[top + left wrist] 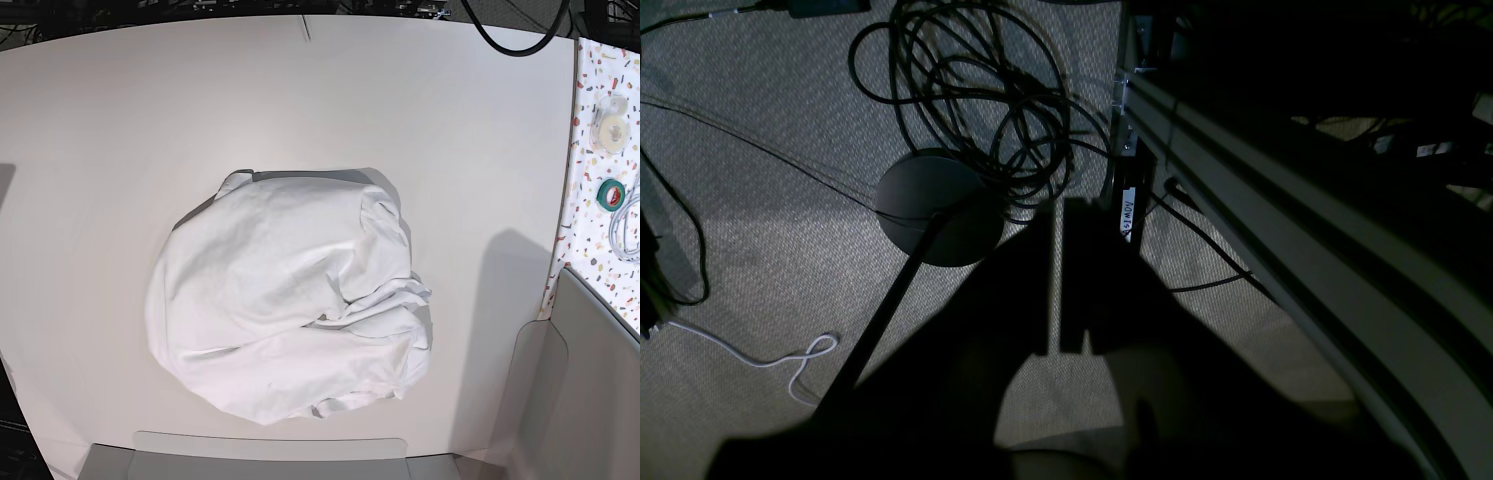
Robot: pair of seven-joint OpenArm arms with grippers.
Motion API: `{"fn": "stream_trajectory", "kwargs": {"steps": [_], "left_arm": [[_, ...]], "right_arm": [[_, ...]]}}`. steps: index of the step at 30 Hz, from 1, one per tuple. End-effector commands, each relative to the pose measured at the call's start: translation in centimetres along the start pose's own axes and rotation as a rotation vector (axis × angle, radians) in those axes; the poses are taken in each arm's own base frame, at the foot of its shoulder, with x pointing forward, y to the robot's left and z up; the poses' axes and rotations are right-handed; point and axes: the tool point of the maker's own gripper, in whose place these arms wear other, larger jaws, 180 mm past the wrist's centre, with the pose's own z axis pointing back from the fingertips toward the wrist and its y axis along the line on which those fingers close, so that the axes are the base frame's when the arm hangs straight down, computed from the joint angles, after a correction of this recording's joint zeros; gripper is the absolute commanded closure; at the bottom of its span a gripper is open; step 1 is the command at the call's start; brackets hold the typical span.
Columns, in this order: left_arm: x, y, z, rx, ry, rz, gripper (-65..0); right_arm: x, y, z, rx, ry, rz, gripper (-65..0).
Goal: Layout the t-shirt on the table in an organized manner, then fold the t-shirt properly
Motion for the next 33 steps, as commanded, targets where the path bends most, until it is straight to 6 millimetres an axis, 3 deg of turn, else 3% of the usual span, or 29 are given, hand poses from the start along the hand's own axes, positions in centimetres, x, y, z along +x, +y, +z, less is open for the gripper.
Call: {"fn": "stream_trajectory", "kwargs": {"steps": [1,15,17,21,25,33], "left_arm": [[-0.2,-0.3,0.0,-0.008,0.007,-0.002,0.0],[-0.7,-0.6,0.1,-0.013,0.015,0.008,0.0],[-2.0,-0.5,0.2,-0.010,0.033,0.013,0.0],[-2.3,-0.1,0.6,-0.003,-0.001,0.014,0.0],[-3.5,0.8,1.6,0.011,-0.038,0.007,0.0],[-7.0,1.9,4.5,0.029,-0.079,-0.005,0.0]], "right_arm": [[0.1,0.0,0.0,-0.003,-0.011,0.003,-0.2],[-2.3,-0.2,0.8,-0.009,-0.007,0.000,0.0],[-3.0,-0.2,1.0,-0.009,-0.006,0.001,0.0],[-4.3,-0.7,1.7,-0.017,-0.020,0.009,0.0],[-4.4,-1.1,2.7,-0.022,-0.065,0.017,0.0],[-5.1,-0.7,6.2,0.017,-0.163,0.199,0.0]]}}
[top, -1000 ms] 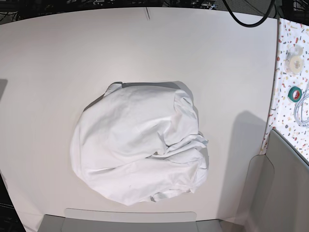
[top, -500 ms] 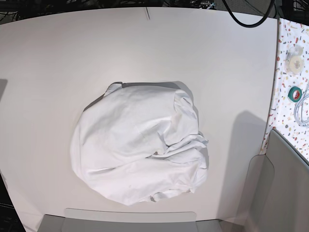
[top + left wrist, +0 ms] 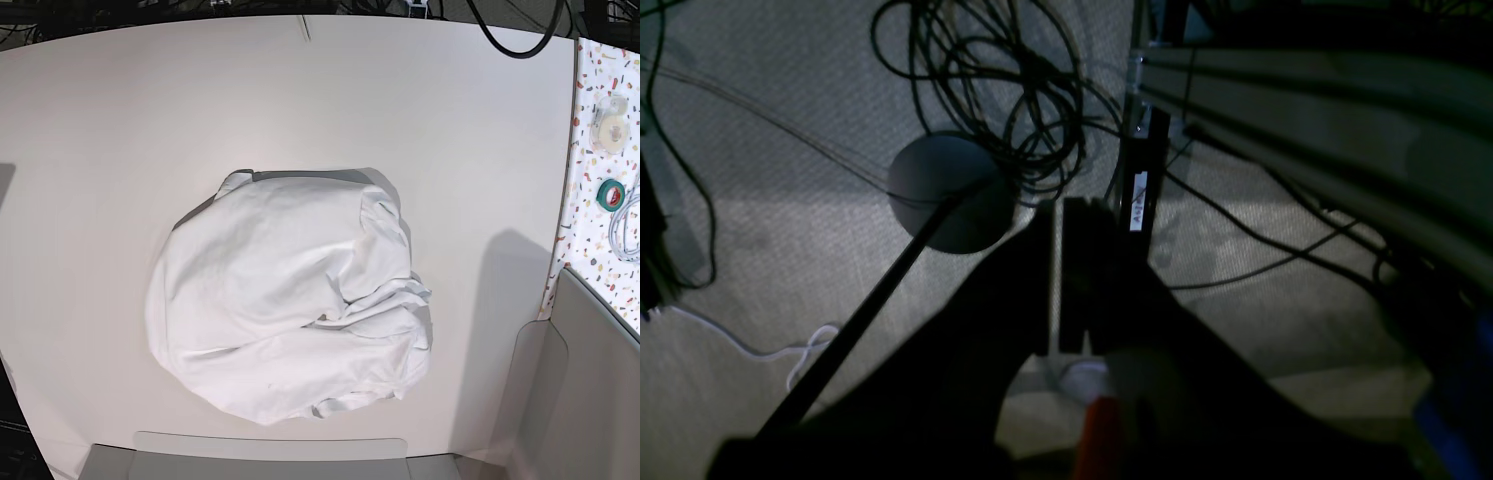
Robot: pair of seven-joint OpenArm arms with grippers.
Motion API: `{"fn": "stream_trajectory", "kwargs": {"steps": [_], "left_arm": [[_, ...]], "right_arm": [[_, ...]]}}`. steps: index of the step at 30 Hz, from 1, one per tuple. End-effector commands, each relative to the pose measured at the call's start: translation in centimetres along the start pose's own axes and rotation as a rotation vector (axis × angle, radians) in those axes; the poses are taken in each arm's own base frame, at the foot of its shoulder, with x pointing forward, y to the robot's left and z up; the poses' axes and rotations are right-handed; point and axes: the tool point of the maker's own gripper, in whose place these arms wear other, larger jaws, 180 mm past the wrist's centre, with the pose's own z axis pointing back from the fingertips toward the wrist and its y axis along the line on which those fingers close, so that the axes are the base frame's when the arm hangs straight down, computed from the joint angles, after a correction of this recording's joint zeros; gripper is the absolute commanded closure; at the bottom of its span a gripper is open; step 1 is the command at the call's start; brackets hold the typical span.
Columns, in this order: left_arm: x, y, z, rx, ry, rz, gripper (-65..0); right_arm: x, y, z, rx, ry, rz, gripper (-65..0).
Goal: Layout the t-shirt on the table in an organized manner, then fold the t-shirt properly
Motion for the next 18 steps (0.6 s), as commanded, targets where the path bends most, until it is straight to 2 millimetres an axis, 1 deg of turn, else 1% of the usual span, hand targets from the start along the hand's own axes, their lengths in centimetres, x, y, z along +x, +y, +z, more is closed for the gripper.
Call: {"fn": "stream_trajectory", "kwargs": {"steps": [1,2,4,7,9,14,16,17,18], "left_arm": [[-0.6,0.1,0.6,0.001,-0.009,-0.001,0.0],[-1.0,0.3,1.1,0.003,-0.015,-0.003,0.0],[-1.2,0.4,2.1,0.004,-0.032,-0.009,0.0],[-1.7,0.6,3.6,0.006,-0.055,-0.017,0.0],[-2.1,0.7,4.8,0.007,-0.071,-0.023,0.0],[-2.7,1.0,8.2,0.011,-0.087,-0.036,0.0],[-2.2,0.1,9.6,-0.016,-0.107,-0.059,0.0],[-2.0,-0.3,10.4,-0.032,-0.120,-0.078,0.0],[-2.4,-0.5,11.4,-0.042,-0.121,-0.093,0.0]], "right_arm": [[-0.6,-0.3,0.8,-0.005,-0.006,0.013,0.0],[-0.6,0.0,1.4,0.003,-0.019,0.017,0.0],[-0.8,-0.5,2.5,-0.001,-0.034,0.031,0.0],[-1.4,-0.1,4.3,0.009,-0.046,0.039,0.0],[-2.0,-0.6,5.6,0.008,-0.049,0.054,0.0],[-2.0,-0.1,8.8,0.017,-0.083,0.050,0.0],[-2.1,0.2,9.9,0.022,-0.088,0.048,0.0],[-2.1,0.0,10.5,0.023,-0.092,0.055,0.0],[-2.1,-0.1,10.9,0.027,-0.095,0.063,0.0]]}}
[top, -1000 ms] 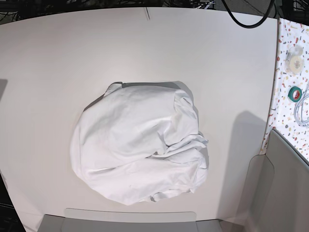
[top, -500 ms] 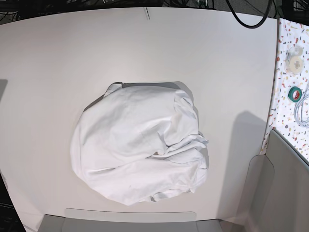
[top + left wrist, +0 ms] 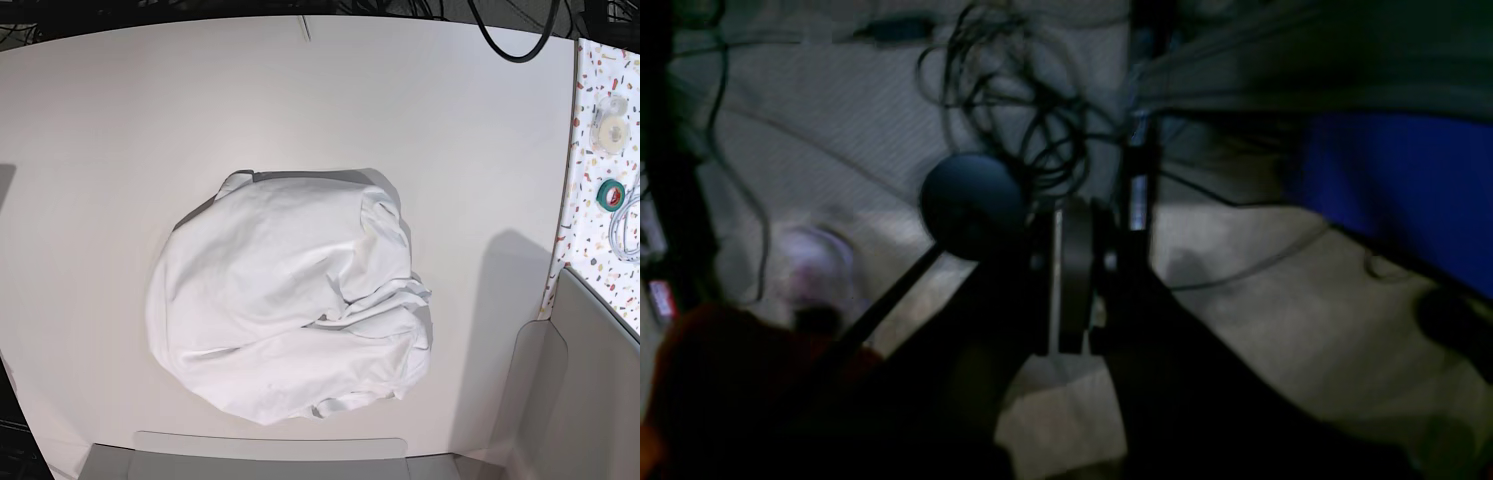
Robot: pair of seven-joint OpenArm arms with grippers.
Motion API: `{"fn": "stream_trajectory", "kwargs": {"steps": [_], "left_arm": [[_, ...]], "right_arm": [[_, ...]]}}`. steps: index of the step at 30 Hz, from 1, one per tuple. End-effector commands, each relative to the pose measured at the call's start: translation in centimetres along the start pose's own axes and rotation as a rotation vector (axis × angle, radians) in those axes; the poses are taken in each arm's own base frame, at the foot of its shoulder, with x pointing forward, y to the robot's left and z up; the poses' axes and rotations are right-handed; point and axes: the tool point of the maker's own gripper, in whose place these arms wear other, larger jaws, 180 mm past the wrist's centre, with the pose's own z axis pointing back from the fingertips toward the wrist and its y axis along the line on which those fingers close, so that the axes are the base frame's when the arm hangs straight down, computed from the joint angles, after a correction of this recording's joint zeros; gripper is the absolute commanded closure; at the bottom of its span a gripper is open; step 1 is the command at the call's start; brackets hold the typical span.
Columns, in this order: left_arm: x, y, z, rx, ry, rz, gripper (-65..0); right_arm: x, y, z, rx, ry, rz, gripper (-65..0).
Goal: Layout the t-shirt on the table in an organized manner, then fold the t-shirt properly
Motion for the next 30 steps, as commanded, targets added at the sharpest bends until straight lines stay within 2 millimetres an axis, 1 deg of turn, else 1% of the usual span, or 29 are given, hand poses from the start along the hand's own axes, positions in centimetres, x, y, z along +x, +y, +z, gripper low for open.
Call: {"fn": "stream_trajectory", "kwargs": {"steps": [1,3,5,6,9,12,15,19,25,28,30], "left_arm": [[-0.4,-0.5,1.6,-0.018,-0.010,-0.016,0.0],[0.3,-1.3,3.3,-0.047,-0.035,-0.036,0.0],[0.6,-1.5,5.0,-0.065,-0.047,-0.056,0.0],[0.8,-1.4,5.9,-0.068,-0.054,-0.064,0.0],[1.8,-1.5,7.6,-0.074,-0.083,-0.072,0.0],[2.7,-1.3,9.4,-0.075,-0.101,-0.079,0.0],[3.9,-0.4,10.7,-0.087,-0.126,-0.139,0.0],[7.2,-0.1,11.3,-0.097,-0.209,-0.179,0.0],[11.2,-0.8,12.4,-0.107,-0.315,-0.194,0.0],[12.5,-0.9,12.9,-0.109,-0.350,-0.195,0.0],[14.3,-1.0,12.7,-0.107,-0.400,-0.198,0.0]], "right_arm": [[-0.8,0.0,1.4,0.009,0.004,0.011,0.0],[-0.3,0.3,2.6,0.015,-0.011,0.009,0.0],[0.1,0.2,3.9,0.022,-0.025,0.022,0.0],[0.6,0.1,4.6,0.026,-0.038,0.029,0.0],[2.2,-0.3,6.2,0.026,-0.078,0.040,0.0],[4.0,-2.3,7.9,-0.026,-0.119,0.064,0.0],[5.8,-4.3,9.4,-0.095,-0.162,0.079,0.0],[9.3,-7.0,10.6,-0.156,-0.248,0.132,0.0],[13.0,-12.4,12.0,-0.296,-0.335,0.188,0.0],[15.6,-15.1,12.8,-0.380,-0.400,0.213,0.0],[17.4,-17.0,13.3,-0.443,-0.447,0.231,0.0]]}}
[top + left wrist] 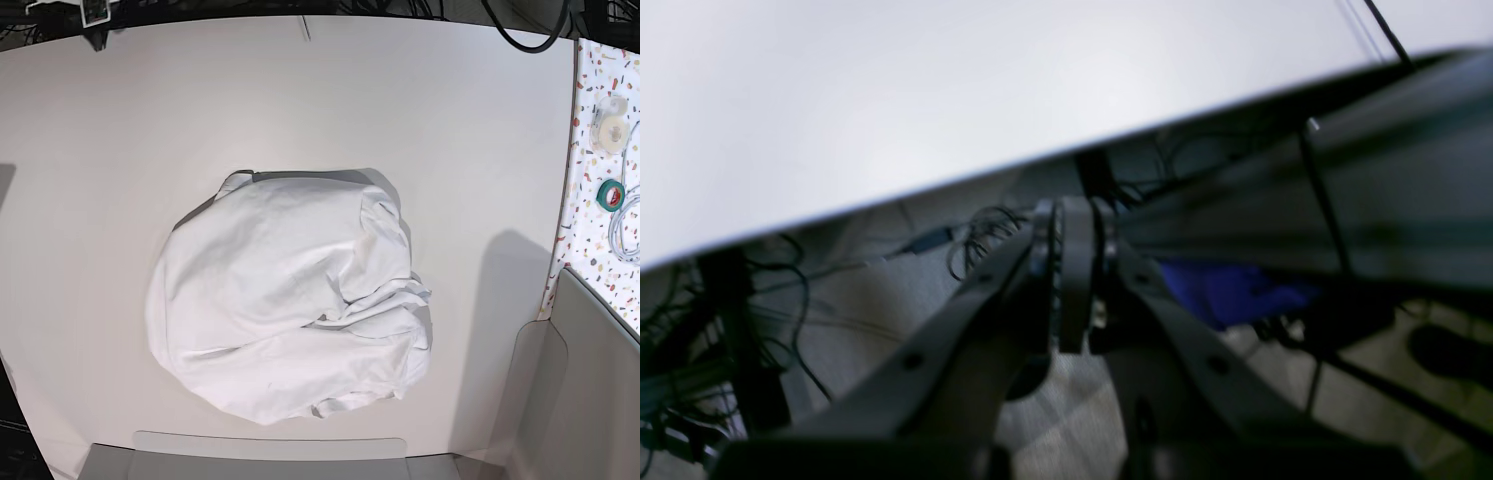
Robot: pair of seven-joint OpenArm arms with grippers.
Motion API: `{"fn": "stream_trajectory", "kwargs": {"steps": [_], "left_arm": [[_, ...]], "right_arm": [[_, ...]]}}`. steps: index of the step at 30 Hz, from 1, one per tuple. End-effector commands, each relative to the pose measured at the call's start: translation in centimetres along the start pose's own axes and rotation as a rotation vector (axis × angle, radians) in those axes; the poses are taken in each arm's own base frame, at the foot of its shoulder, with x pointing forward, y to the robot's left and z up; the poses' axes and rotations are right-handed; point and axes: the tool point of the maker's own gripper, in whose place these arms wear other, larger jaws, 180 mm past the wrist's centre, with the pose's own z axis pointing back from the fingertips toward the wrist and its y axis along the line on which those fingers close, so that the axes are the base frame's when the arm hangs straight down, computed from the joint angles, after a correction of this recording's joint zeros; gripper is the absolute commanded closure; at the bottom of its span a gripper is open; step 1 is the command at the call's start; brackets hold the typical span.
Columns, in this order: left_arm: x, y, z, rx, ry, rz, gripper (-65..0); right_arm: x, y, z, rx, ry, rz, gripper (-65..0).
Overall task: Layout the t-shirt on the table in an organized manner, then fold the t-shirt properly
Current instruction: 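Lower both grippers onto the edge of the white t-shirt heap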
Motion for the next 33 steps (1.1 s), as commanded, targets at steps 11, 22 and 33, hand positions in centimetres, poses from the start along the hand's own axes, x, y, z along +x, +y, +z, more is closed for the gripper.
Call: {"fn": "stream_trajectory", "kwargs": {"steps": [11,22,33], "left_arm": [[7.7,2.5,-6.3,0.048,-0.165,-0.045,0.0],[16.0,2.7,-9.8,0.046,-0.350,-0.073,0.0],[20.0,0.7,-12.0,-0.006,-0.371,-0.080,-0.3]], "right_arm": [[9.9,-6.0,-6.3,-0.116,-0.333,0.072,0.0],[16.0,-7.5,-12.1,-0.099,-0.380,0.029,0.0],[20.3,-7.6,-16.0,-0.098,-0.429,-0.078,0.0]]}}
